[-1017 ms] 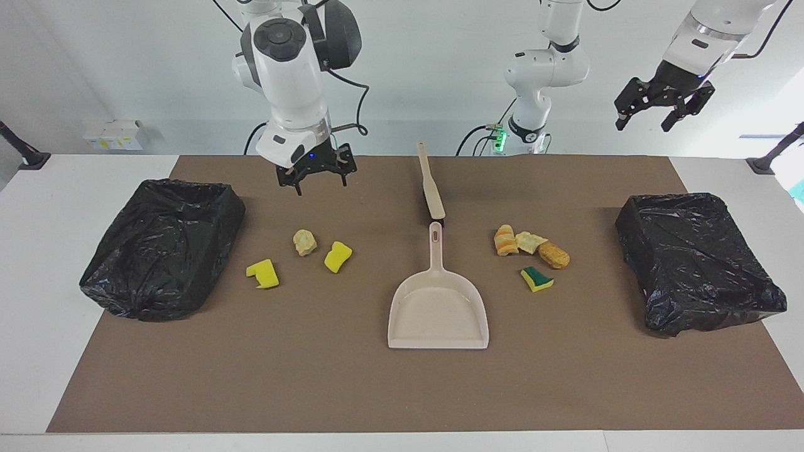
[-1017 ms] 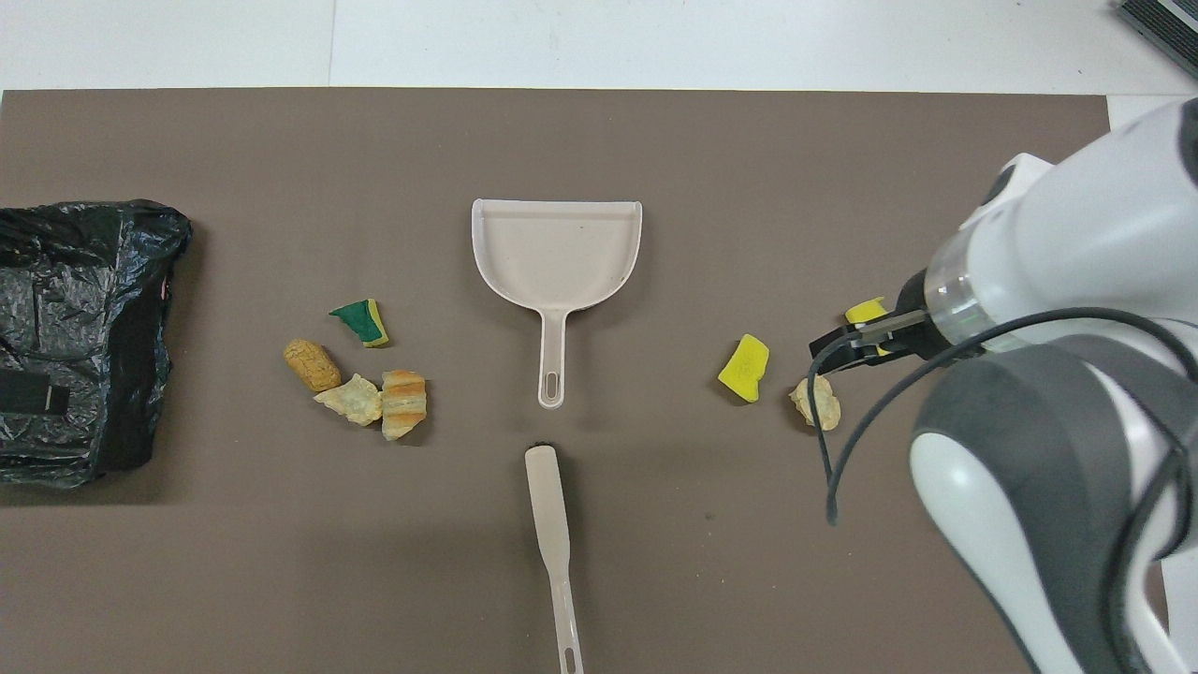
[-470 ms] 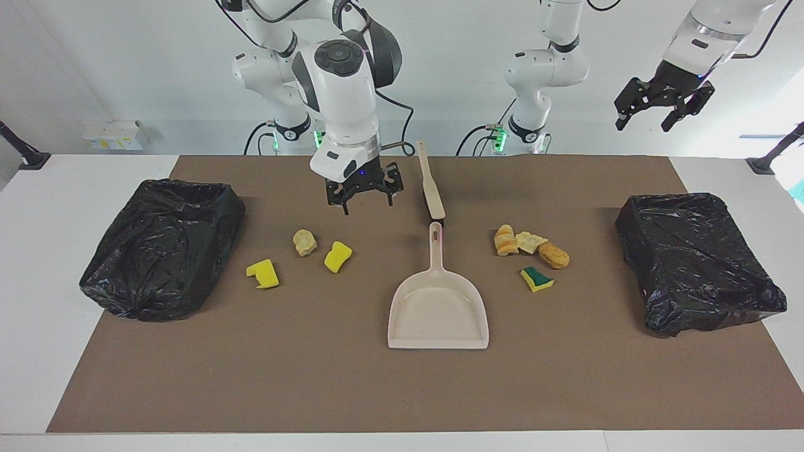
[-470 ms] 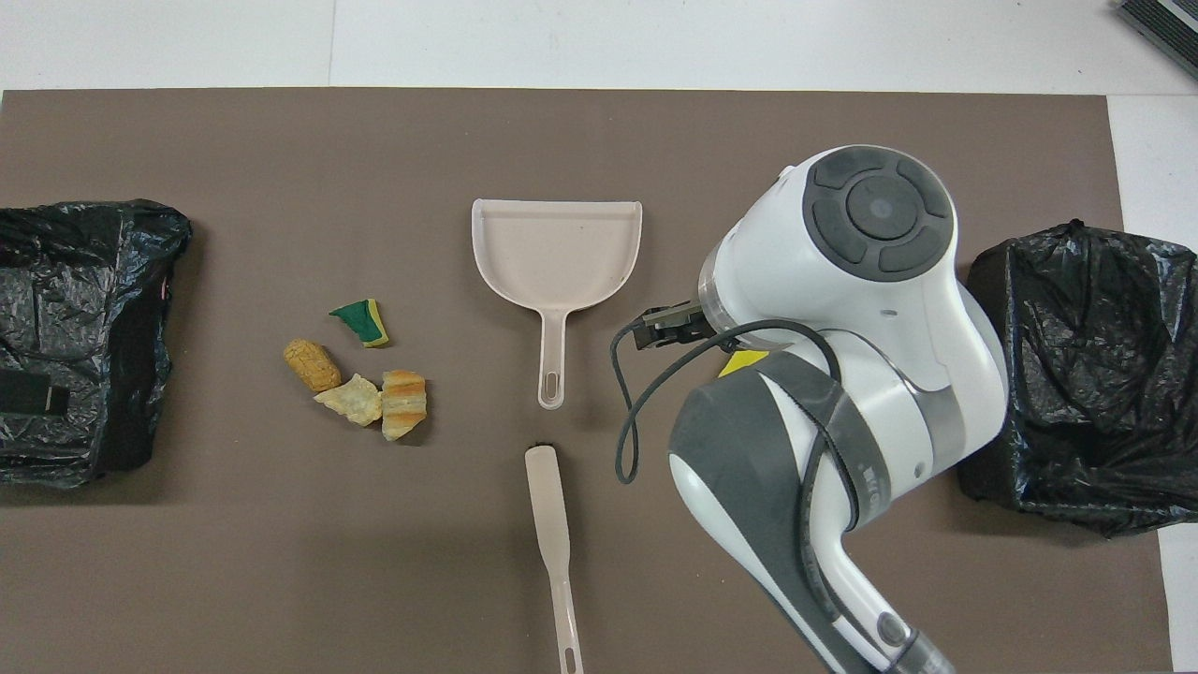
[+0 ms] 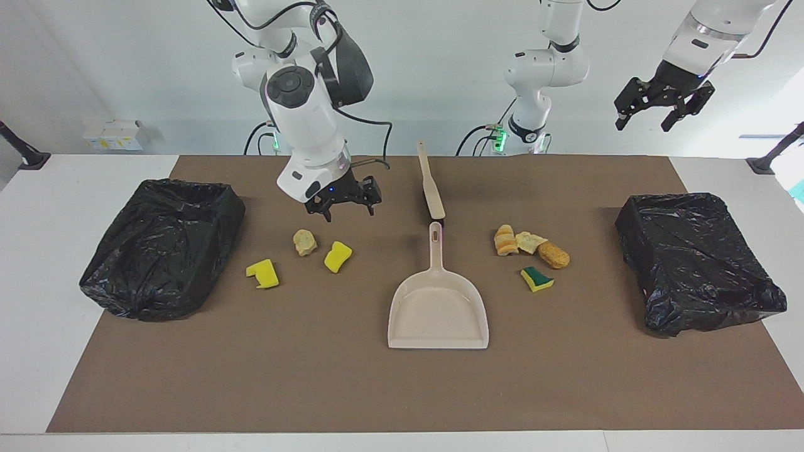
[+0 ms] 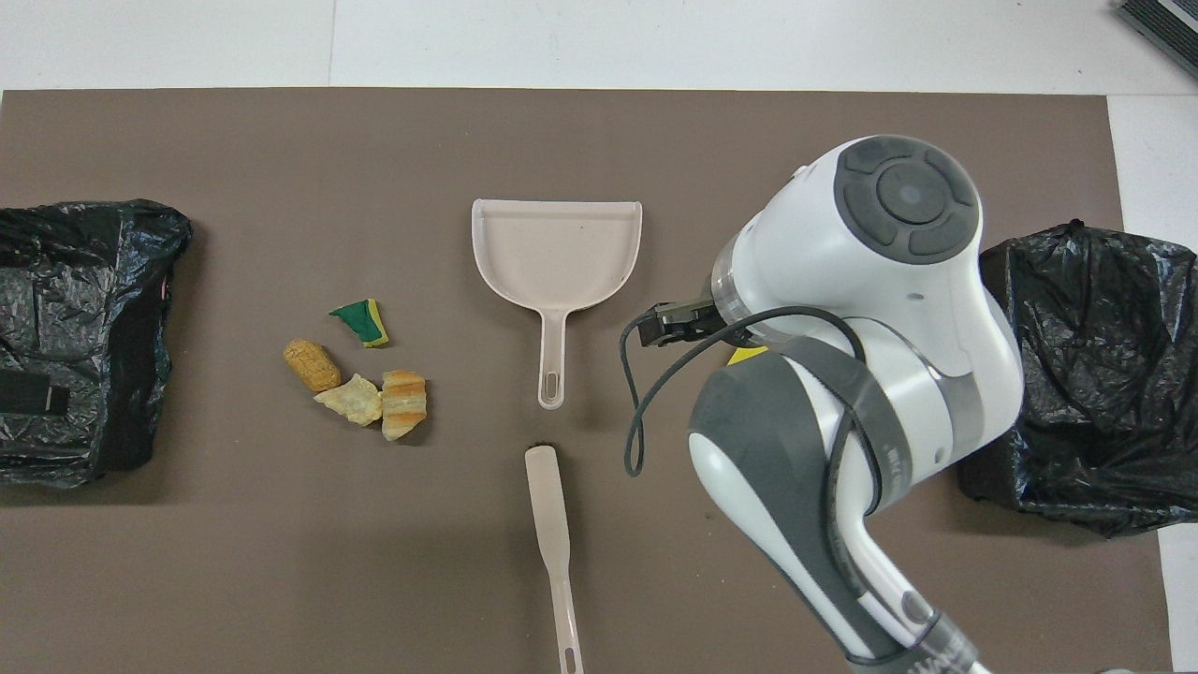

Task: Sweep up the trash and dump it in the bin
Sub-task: 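Reach the right gripper toward the dustpan handle, then grasp the beige dustpan handle with the right gripper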

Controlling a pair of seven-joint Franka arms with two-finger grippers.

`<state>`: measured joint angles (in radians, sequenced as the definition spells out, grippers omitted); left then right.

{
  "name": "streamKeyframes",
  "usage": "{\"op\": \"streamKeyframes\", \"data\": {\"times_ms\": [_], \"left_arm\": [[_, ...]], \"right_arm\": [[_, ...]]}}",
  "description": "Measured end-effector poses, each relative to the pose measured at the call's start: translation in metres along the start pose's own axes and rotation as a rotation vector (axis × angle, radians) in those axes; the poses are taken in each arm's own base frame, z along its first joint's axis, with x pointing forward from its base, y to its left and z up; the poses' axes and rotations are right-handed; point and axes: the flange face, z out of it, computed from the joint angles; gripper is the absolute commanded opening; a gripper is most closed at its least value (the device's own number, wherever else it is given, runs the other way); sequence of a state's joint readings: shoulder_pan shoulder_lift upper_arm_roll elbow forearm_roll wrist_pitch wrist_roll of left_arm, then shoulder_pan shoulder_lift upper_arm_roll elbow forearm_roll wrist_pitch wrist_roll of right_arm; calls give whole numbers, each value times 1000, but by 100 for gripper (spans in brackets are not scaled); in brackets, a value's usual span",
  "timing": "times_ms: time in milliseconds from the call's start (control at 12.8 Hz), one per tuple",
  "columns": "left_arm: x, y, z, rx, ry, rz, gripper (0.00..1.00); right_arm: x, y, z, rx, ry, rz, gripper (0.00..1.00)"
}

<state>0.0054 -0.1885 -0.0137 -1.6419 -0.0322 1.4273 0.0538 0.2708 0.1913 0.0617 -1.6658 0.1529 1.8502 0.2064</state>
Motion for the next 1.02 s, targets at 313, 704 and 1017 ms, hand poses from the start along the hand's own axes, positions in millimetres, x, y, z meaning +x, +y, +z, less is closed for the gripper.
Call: {"op": "streamKeyframes", "data": {"times_ms": [313,704,1017], "left_arm": [[0,0,0,0,0,0,100],[0,0,0,0,0,0,100],[0,0,0,0,-1,0,100]], "right_arm": [[-2,2,3,-1,-15,38,100],[-17,-58,16,-1,-25,64,100],[-18,-142,69,-5,39,65,100]]}}
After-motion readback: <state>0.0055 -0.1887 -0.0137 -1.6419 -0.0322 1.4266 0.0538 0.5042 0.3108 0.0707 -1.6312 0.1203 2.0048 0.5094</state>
